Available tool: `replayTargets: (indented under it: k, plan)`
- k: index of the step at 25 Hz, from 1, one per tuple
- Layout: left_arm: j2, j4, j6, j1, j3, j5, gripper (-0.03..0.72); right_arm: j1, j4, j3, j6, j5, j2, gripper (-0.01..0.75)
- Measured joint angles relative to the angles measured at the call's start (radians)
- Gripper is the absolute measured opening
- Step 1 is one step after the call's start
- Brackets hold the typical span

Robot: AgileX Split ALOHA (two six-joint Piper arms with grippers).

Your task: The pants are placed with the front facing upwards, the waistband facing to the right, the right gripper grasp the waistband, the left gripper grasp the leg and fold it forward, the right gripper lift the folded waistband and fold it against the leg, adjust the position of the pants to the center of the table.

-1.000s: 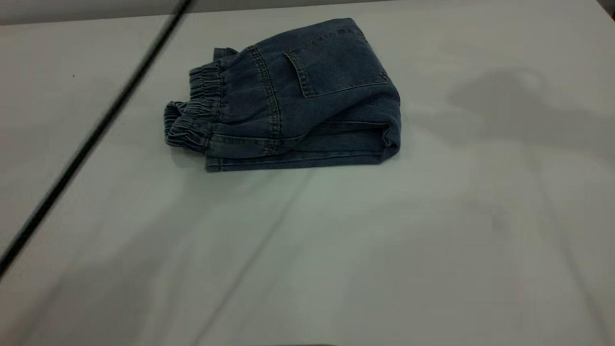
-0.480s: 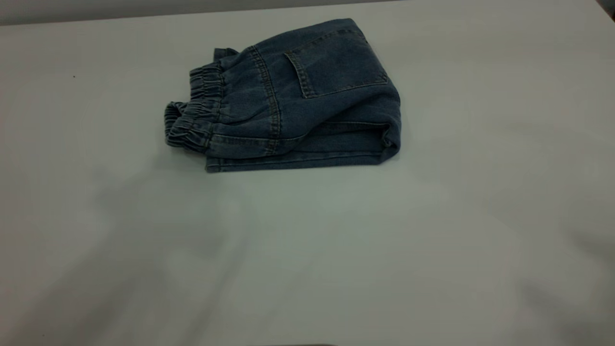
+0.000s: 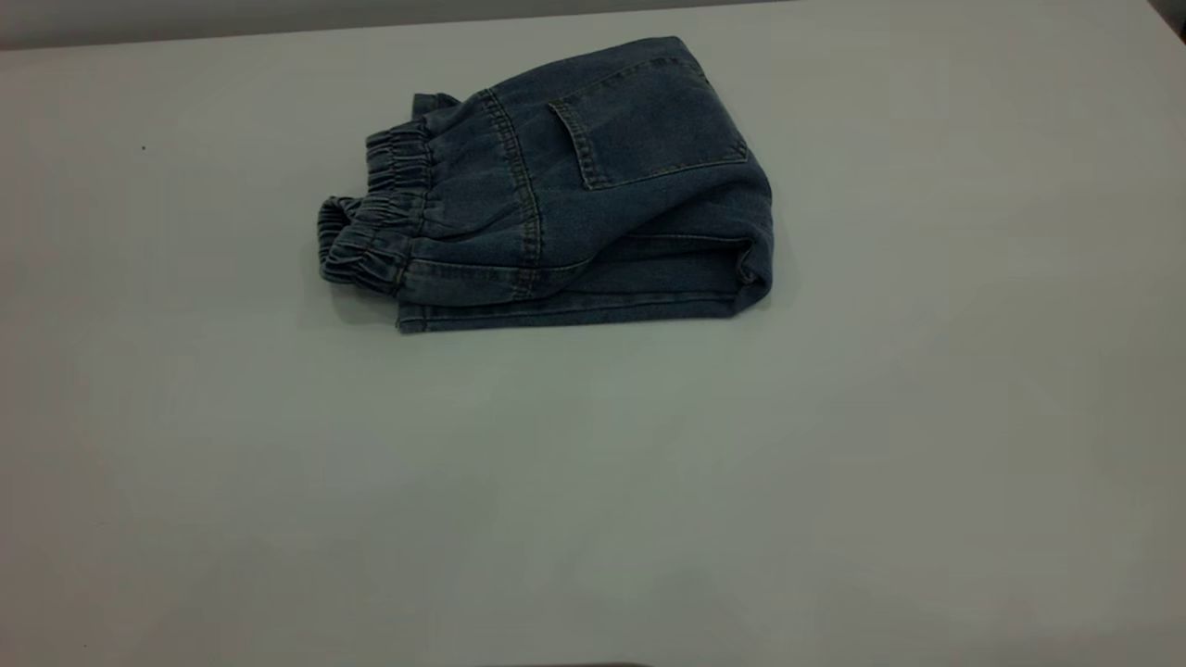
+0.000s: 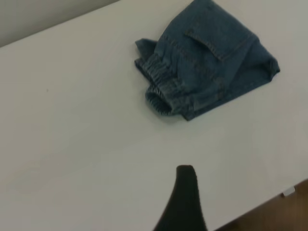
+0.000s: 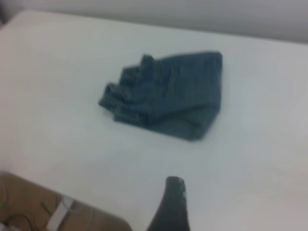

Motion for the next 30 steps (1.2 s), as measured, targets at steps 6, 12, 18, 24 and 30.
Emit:
replayTargets:
  k: [6, 12, 18, 24, 30]
  plan:
    - [-0.259, 0.001, 0.000, 0.000, 0.207, 0.000, 0.587, 0.000, -0.059, 0.200, 0.003, -0.002, -0.097, 0.589]
    - [-0.302, 0.021, 0.017, 0.000, 0.392, 0.000, 0.587, 0.000, -0.163, 0.388, -0.002, -0.069, -0.150, 0.589]
    - [-0.302, 0.037, 0.019, 0.000, 0.536, 0.000, 0.587, 0.000, -0.174, 0.481, -0.002, -0.121, -0.236, 0.589]
    - [-0.310, 0.025, 0.010, 0.000, 0.572, -0.013, 0.587, 0.000, -0.174, 0.483, -0.002, -0.126, -0.325, 0.589]
    - [-0.316, -0.103, 0.118, 0.000, 0.599, -0.048, 0.587, 0.000, -0.173, 0.483, -0.002, -0.125, -0.355, 0.589]
